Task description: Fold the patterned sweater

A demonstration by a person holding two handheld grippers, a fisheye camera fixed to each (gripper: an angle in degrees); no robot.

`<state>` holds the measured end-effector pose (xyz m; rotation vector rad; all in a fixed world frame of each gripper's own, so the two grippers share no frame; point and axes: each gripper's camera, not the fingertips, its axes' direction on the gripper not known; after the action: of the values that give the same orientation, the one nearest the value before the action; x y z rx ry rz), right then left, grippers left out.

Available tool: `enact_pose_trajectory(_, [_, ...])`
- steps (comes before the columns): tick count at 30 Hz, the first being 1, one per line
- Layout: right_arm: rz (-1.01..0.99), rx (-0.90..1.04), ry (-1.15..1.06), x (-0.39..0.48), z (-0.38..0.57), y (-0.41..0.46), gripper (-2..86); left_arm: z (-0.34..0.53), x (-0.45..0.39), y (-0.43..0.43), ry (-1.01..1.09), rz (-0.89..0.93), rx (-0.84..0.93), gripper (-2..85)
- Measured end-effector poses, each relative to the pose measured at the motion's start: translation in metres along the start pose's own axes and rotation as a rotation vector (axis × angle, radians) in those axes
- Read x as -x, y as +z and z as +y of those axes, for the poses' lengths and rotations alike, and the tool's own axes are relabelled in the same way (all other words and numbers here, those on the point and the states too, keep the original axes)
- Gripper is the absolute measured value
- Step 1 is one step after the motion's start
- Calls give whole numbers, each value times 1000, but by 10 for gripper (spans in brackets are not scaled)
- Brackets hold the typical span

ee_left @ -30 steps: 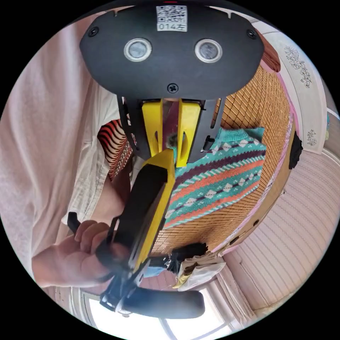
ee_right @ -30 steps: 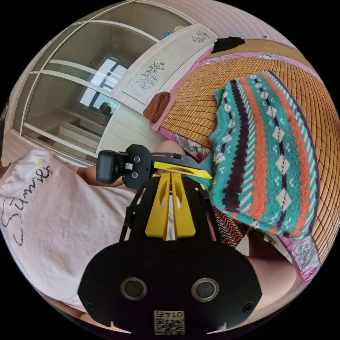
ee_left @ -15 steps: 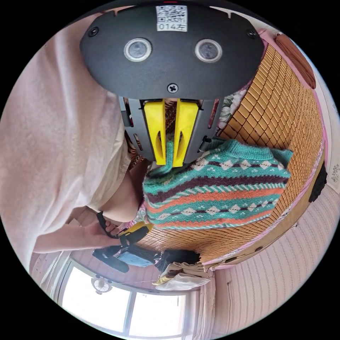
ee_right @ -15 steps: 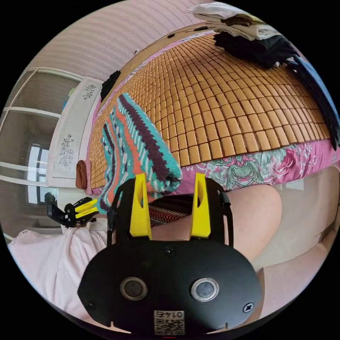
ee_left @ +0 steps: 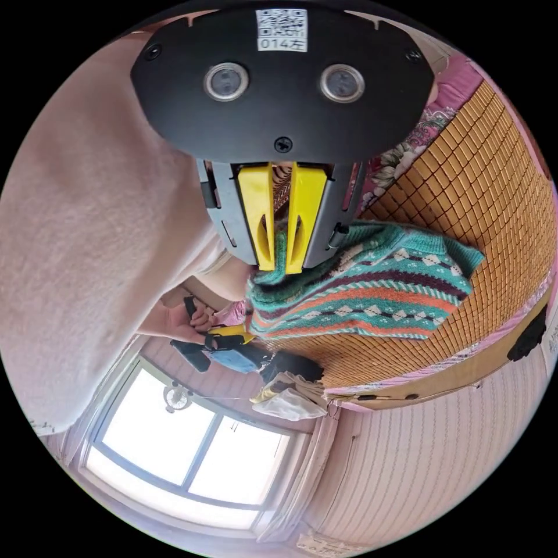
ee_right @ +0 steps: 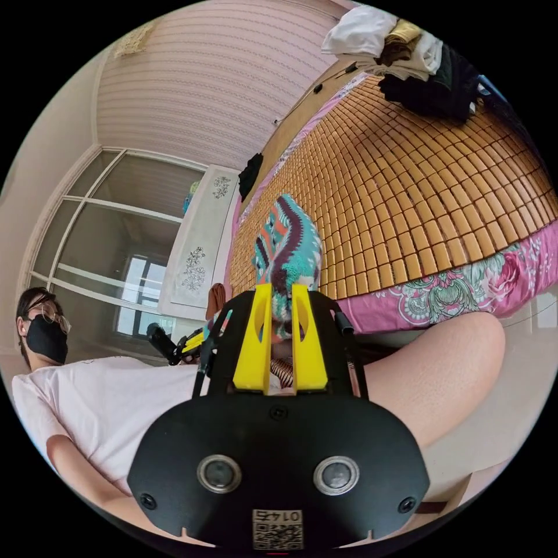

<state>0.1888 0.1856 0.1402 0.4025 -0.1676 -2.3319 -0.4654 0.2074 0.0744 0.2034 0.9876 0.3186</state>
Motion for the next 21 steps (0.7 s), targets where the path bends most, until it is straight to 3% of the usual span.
enact_pose_trajectory(6, [-91, -61, -143, 62, 6, -39, 46, -23, 13, -63, -79, 194, -150, 35])
enact_pose_trajectory(10, [-141, -147, -259, 98, -16, -21, 13, -31, 44, -93, -158, 214, -250, 36])
enact_pose_trajectory(16, [-223, -104, -369, 130, -88, 106, -1, -27, 129, -122, -435, -3, -356, 34])
enact_pose_trajectory(21, [-31, -77, -449, 171, -143, 217, 2, -51, 198, -124, -659, -293, -350, 36])
